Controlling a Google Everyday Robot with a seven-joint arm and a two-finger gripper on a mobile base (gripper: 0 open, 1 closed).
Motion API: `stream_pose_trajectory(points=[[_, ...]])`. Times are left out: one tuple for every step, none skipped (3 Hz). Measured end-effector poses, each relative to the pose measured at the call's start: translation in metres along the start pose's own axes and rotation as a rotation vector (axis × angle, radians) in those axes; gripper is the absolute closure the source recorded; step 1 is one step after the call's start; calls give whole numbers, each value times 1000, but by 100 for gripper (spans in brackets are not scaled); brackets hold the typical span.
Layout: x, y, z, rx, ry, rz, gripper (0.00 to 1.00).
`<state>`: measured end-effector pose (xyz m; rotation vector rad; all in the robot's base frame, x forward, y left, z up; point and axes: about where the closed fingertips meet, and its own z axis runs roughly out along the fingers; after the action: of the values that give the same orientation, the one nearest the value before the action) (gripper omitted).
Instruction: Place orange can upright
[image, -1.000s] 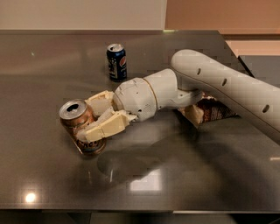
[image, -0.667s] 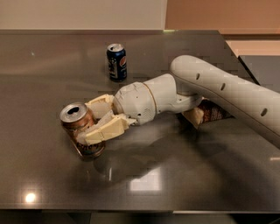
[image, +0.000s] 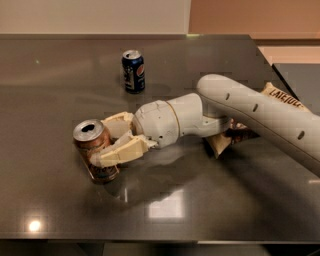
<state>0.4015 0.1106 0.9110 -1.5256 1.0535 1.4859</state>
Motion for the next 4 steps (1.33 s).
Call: stream_pose_trajectory(points=[[3, -1, -1, 17, -16, -15, 59], [6, -2, -1, 29, -18, -26, 36], [10, -1, -1, 34, -3, -44, 13], [9, -1, 1, 30, -3, -45, 0]])
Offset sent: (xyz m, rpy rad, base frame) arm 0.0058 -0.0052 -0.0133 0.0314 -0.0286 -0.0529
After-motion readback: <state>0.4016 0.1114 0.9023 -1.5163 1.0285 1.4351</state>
